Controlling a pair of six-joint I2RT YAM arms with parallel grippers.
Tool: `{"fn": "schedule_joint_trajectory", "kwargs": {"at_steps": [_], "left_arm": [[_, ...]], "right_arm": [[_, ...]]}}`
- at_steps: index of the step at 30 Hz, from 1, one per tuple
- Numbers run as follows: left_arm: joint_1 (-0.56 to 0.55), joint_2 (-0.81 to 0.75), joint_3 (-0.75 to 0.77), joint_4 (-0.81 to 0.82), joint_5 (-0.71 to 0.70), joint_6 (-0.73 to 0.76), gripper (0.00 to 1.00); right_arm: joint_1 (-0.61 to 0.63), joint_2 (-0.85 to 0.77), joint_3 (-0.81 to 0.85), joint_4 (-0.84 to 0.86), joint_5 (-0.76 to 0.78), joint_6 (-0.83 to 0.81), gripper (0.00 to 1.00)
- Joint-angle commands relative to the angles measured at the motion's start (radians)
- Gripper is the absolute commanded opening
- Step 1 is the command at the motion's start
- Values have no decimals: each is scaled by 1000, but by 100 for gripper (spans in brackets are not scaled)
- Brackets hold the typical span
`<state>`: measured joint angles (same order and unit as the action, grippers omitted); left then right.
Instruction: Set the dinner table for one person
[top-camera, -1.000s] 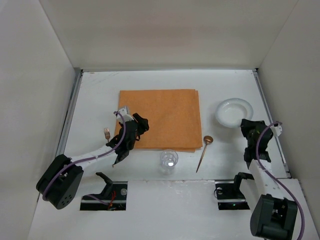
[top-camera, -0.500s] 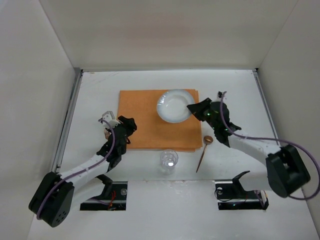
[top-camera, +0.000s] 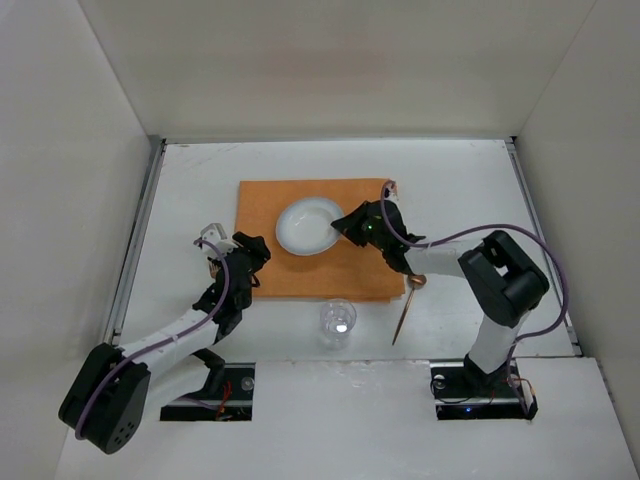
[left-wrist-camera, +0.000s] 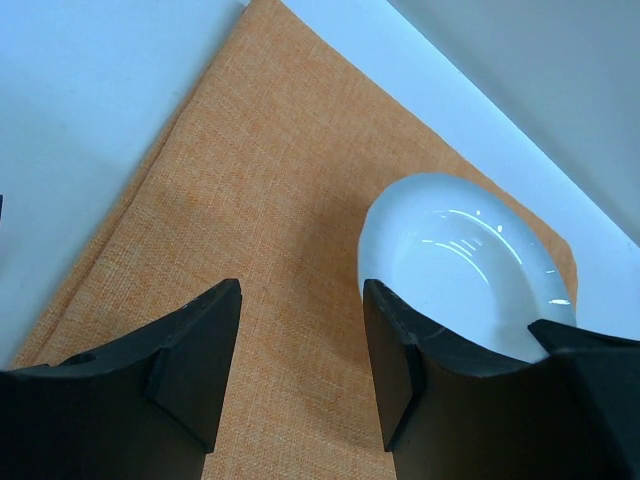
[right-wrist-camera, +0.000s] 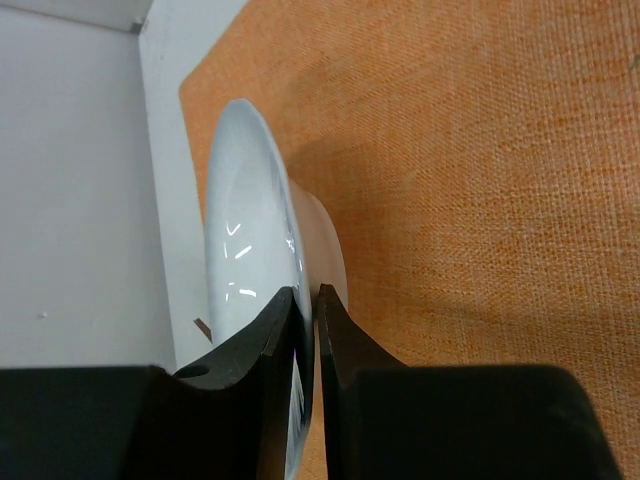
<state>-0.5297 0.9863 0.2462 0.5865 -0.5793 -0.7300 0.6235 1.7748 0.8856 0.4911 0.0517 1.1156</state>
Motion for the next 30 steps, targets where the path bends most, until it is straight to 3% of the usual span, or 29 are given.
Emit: {"fn": "schedule_joint_trajectory", "kwargs": {"at_steps": [1, 9, 13, 19, 27, 30], "left_arm": [[1, 2, -1, 45, -19, -8, 50], [-2, 12, 4, 50, -8, -8, 50], [7, 25, 8, 42, 2, -14, 50], [10, 14, 2, 42, 4, -17, 50], [0, 38, 10, 45, 15, -28, 50], [-3, 52, 11, 53, 19, -29, 50]], "right_arm": [[9, 14, 76, 179, -13, 62, 15], [25, 83, 50, 156, -13, 121, 23], [25, 58, 10, 132, -4, 115, 42], [17, -90, -88, 64, 22, 40, 59], [58, -385, -151, -254, 65, -233, 66], [107, -501, -114, -473, 69, -357, 59]]}}
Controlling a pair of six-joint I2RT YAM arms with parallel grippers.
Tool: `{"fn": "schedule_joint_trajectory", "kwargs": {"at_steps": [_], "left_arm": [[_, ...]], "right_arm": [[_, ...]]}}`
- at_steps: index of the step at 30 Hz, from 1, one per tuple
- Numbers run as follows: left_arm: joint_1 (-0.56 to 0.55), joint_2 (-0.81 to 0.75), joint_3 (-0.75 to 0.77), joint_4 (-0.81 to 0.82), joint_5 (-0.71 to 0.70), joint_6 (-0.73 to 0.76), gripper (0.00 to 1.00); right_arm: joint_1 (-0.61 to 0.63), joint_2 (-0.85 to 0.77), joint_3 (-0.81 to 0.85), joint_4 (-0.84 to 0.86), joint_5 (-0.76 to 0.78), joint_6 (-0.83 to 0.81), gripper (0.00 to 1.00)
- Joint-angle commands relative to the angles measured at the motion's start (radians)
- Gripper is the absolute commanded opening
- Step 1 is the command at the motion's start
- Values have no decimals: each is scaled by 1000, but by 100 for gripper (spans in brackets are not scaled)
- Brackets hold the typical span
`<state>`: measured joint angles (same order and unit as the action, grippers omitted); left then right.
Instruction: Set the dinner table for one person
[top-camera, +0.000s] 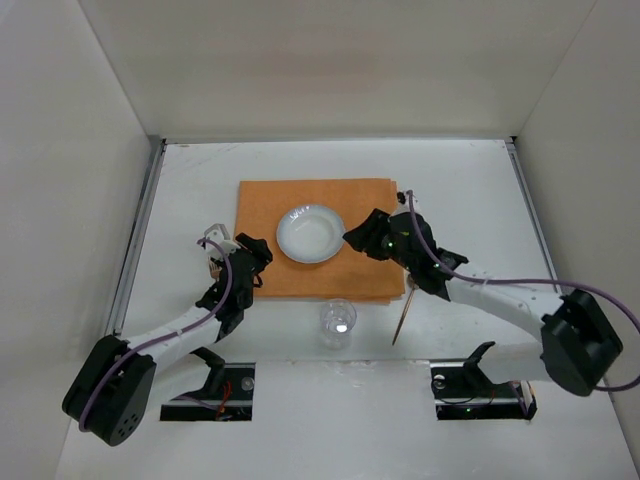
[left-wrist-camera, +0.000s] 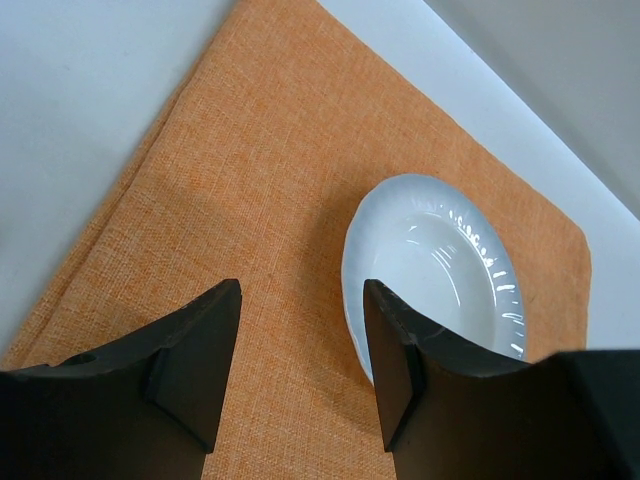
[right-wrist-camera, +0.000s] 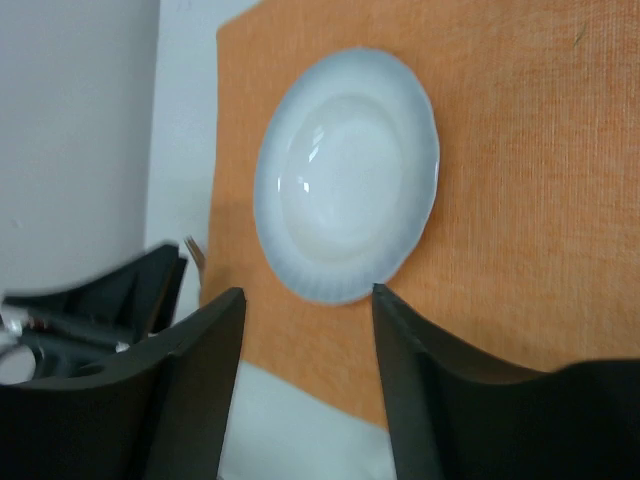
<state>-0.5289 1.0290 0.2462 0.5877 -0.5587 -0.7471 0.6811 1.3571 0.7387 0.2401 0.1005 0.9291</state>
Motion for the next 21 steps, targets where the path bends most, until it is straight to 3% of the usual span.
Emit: {"fn": "schedule_joint_trajectory", "kwargs": {"at_steps": [1, 3, 9, 14, 21], "left_arm": [[0, 16, 13, 54, -1, -14, 50], [2, 11, 10, 54, 6, -21, 50], [16, 8, 5, 54, 13, -31, 50], [17, 14, 8, 54, 22, -34, 51], [22, 0, 2, 54, 23, -35, 51]], "right_arm": [[66, -114, 51, -298, 25, -206, 52], [103, -157, 86, -439, 27, -275, 46], [257, -136, 177, -703, 22, -361, 52], [367, -33, 231, -757, 47, -406, 52], [395, 13, 248, -757, 51, -418, 49]]}}
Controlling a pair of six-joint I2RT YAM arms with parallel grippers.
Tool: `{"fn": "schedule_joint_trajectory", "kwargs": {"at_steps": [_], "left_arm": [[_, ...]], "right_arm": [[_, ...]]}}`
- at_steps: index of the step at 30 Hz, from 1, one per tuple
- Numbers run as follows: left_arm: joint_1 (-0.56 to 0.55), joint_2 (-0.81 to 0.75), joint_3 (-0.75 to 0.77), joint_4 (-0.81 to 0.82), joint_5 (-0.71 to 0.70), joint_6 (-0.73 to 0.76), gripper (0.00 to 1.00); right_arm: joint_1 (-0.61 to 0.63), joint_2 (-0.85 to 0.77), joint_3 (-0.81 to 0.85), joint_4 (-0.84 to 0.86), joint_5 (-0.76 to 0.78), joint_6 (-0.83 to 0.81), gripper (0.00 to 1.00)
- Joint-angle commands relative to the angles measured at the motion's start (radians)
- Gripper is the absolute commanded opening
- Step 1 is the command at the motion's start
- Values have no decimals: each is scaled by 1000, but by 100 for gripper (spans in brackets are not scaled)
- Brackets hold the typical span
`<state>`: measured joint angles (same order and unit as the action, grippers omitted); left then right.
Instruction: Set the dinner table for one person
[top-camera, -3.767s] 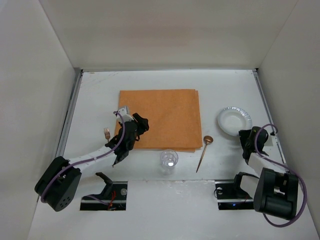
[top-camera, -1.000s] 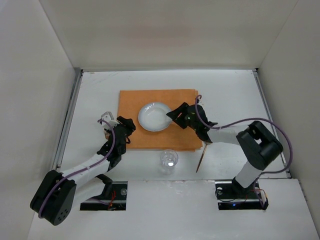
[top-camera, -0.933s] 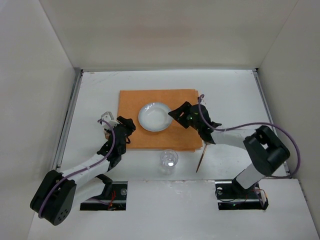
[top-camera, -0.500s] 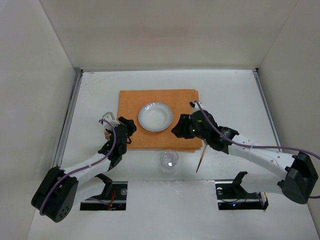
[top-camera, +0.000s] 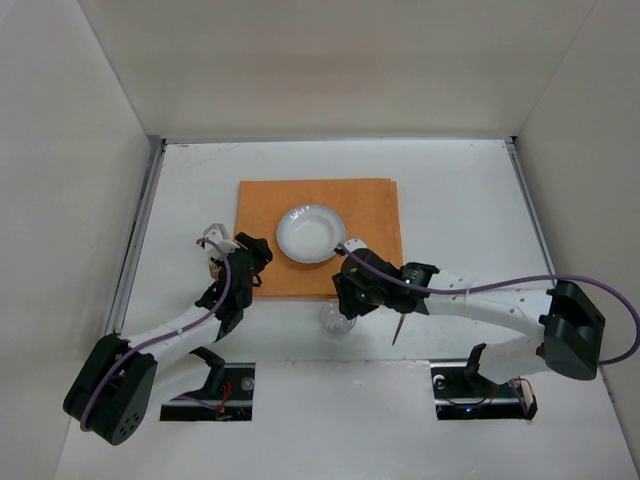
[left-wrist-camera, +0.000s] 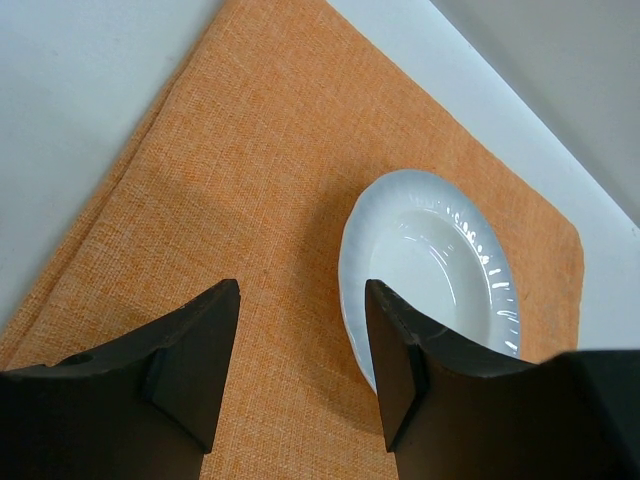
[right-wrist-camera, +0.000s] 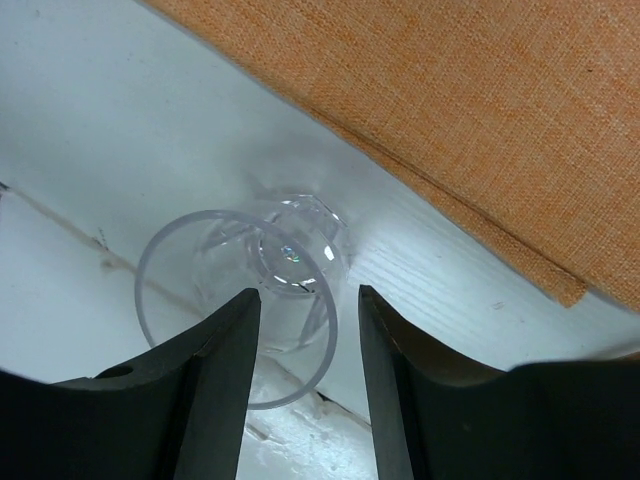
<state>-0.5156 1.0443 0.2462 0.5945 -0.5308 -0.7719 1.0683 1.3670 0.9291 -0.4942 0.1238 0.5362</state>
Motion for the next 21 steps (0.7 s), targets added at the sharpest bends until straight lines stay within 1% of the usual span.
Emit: {"fn": "schedule_joint_trajectory", "kwargs": {"at_steps": [1, 2, 3, 7, 8, 11, 14, 17, 21], "left_arm": [[12, -13, 2, 47, -5, -13, 51], [12, -18, 2, 45, -3, -15, 51], [6, -20, 2, 47, 0, -15, 51], [12, -12, 2, 47, 0, -15, 51], [13, -12, 2, 47, 5, -18, 51], [7, -26, 1, 47, 3, -17, 51], [18, -21, -1, 47, 9, -21, 51], [7, -20, 1, 47, 8, -26, 51], [21, -3, 5, 44, 17, -26, 51]], "right_arm": [[8, 15, 59, -18, 28, -30, 48], [8, 27, 60, -17, 30, -31, 46], [8, 43, 66, -17, 36, -36, 42], [22, 81, 96, -26, 68, -41, 20], [22, 81, 99, -30, 74, -45, 17], [22, 44, 109, -64, 86, -36, 12], [9, -34, 117, -70, 76, -28, 12], [-73, -109, 138, -43, 77, -33, 12], [-210, -106, 172, 72, 83, -64, 13]]}}
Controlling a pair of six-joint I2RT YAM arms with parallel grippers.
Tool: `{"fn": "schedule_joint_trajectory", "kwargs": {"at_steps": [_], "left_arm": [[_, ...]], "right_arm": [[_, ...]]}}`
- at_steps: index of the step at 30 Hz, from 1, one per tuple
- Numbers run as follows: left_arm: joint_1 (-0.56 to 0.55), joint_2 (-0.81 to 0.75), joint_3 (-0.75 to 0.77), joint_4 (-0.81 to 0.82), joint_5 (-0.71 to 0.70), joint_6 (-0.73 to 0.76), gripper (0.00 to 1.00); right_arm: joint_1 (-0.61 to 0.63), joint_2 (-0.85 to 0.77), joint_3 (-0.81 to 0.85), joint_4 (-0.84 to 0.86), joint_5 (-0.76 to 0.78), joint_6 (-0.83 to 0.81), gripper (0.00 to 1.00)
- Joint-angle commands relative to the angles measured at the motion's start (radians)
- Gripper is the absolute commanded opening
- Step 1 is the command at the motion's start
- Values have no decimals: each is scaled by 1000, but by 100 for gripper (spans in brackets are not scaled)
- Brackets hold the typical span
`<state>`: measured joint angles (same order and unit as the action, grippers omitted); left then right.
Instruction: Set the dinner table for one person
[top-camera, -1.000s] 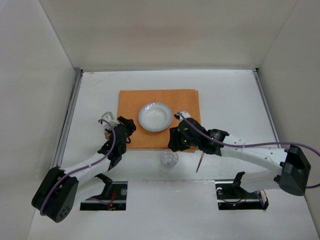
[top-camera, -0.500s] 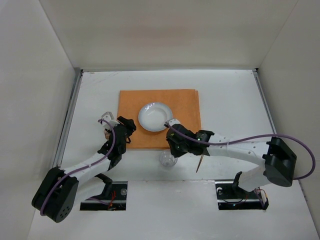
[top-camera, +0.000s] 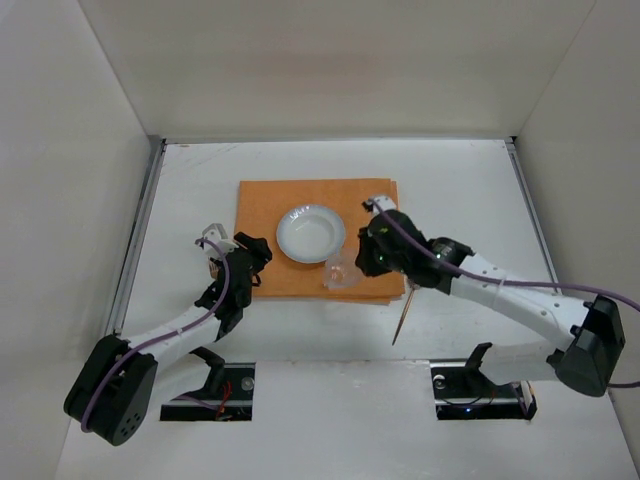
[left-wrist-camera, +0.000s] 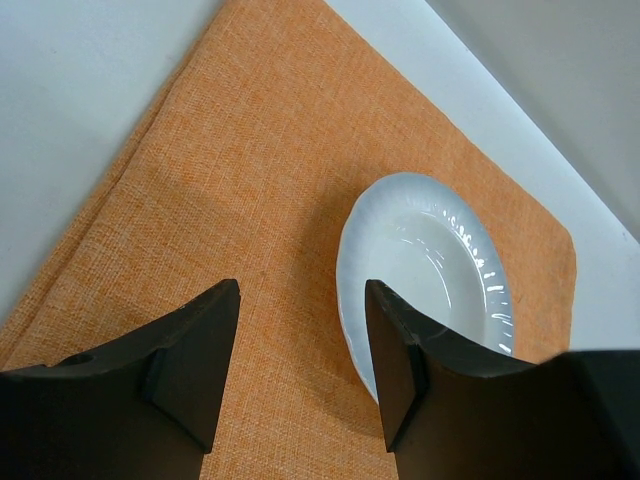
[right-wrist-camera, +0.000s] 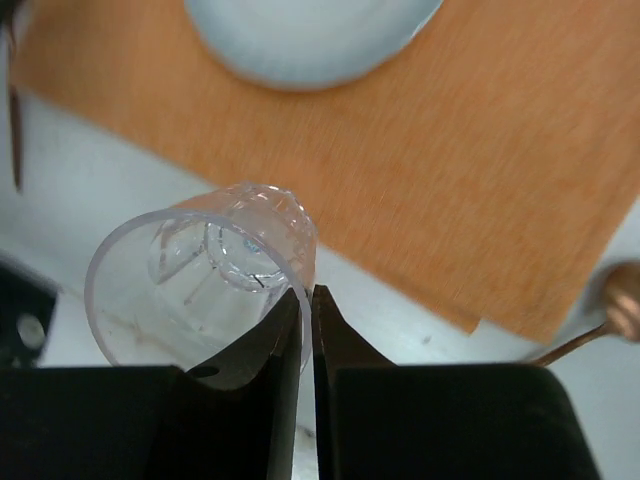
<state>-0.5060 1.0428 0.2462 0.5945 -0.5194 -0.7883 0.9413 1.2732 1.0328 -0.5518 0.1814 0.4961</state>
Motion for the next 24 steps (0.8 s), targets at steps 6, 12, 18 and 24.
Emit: {"fn": "schedule_joint_trajectory", "kwargs": {"at_steps": [6, 12, 18, 24], "left_arm": [[10, 13, 10, 48, 12, -8, 51], [11, 25, 16, 47, 21, -5, 51], [14, 49, 22, 47, 30, -8, 51], [7, 72, 31, 47, 33, -8, 51]], "right_arm": [[-353, 202, 232, 279, -7, -60, 13], [-466, 429, 416, 256, 46, -97, 13], [-523, 541, 486, 213, 67, -106, 13], [-545, 600, 504, 202, 75, -102, 14]]}}
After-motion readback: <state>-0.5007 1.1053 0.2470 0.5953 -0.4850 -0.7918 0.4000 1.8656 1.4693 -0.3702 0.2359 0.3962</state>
